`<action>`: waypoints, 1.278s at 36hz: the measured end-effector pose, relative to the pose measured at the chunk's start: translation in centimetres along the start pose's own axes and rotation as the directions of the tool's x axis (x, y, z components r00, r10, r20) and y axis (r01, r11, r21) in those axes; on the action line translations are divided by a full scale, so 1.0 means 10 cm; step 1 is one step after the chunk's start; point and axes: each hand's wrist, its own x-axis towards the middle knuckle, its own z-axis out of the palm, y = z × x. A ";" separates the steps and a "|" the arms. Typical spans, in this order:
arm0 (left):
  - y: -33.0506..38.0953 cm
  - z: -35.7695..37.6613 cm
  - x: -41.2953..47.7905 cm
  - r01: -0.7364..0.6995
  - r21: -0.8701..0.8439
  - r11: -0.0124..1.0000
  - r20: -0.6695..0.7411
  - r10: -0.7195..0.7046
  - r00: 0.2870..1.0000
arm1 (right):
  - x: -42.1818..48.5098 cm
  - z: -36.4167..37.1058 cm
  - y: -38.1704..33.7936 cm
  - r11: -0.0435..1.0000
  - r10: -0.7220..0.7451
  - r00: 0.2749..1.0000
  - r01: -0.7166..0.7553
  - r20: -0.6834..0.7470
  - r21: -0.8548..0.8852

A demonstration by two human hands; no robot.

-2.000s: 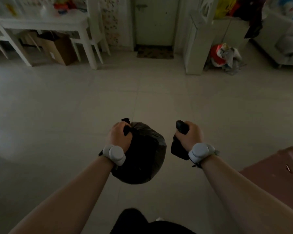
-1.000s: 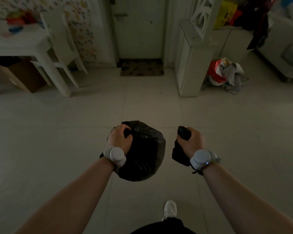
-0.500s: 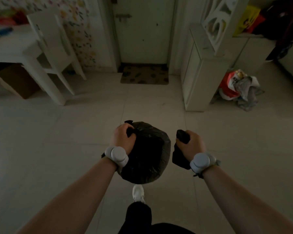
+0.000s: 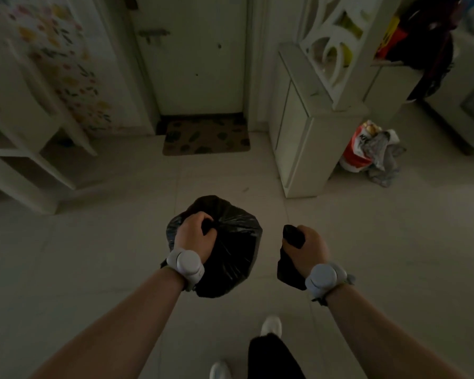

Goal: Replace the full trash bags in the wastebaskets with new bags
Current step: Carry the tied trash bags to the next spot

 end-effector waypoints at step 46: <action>-0.41 2.22 6.43 0.028 0.073 0.997 0.502 -0.061 0.863 | 6.18 1.38 -0.27 0.929 0.361 0.912 -0.334 0.194 -0.158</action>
